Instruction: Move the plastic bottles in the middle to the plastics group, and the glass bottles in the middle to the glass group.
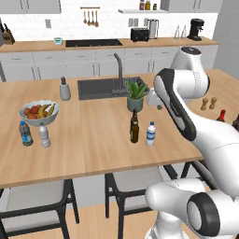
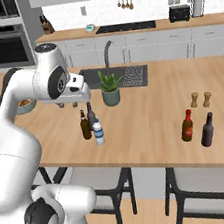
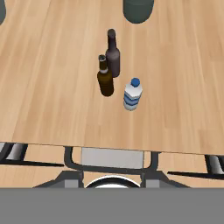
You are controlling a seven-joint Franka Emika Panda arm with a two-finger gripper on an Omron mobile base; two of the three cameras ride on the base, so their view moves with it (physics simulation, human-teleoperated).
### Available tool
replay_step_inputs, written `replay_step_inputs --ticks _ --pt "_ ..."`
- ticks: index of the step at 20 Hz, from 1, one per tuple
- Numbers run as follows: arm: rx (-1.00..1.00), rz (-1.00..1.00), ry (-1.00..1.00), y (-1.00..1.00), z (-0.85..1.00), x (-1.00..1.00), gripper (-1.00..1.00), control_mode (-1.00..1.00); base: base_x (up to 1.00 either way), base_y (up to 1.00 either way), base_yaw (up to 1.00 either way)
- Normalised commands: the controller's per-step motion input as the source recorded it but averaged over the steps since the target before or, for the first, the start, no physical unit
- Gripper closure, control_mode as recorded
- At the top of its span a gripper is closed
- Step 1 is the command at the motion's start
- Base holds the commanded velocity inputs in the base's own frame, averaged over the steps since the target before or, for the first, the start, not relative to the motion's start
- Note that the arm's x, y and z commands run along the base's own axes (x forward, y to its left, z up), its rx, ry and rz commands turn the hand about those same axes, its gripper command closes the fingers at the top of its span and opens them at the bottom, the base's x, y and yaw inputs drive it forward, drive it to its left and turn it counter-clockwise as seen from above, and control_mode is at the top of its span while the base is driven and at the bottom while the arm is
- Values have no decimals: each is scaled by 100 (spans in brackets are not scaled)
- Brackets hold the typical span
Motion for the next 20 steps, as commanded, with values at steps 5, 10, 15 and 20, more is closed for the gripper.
replay_step_inputs --ticks 5,10,15,20 --pt "0 0 10 1 -14 0 -100 -100 0 0 0" --pt "-1 1 8 -9 -72 26 -100 -100 0 0 0" --pt "-1 3 0 -11 -74 47 -100 -100 0 0 0" --pt "0 7 0 -17 -54 69 -100 -100 0 0 0"
